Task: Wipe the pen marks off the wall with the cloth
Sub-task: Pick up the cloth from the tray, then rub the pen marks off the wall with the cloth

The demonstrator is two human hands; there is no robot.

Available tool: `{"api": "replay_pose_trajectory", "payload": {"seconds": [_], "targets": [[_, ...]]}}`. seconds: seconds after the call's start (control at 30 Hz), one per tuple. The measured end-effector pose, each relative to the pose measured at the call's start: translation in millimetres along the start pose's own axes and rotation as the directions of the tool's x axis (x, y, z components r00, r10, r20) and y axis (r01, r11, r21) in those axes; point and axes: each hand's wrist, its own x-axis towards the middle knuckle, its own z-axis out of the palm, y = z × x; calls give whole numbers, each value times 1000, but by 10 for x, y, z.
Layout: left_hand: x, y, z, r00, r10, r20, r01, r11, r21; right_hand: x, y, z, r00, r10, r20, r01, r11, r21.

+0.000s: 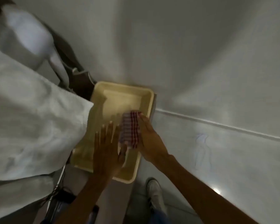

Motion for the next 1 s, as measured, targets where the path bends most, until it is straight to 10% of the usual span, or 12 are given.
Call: {"api": "replay_pose_trajectory", "payload": {"seconds": [0.27, 0.5, 0.67, 1.0], "targets": [[42, -672, 845, 994, -98, 43, 96, 995, 34, 876, 290, 1249, 968, 222, 115, -186, 948, -259], [24, -391, 707, 979, -205, 10, 205, 975, -88, 1023, 107, 933, 990, 46, 133, -13, 972, -235], [-146, 275, 659, 977, -144, -156, 122, 983, -139, 440, 343, 296, 941, -217, -259, 210, 976, -55], [-643, 1645, 1776, 973, 200, 117, -187, 976, -108, -1779, 2930, 62, 949, 314, -42, -315, 921, -230]]}}
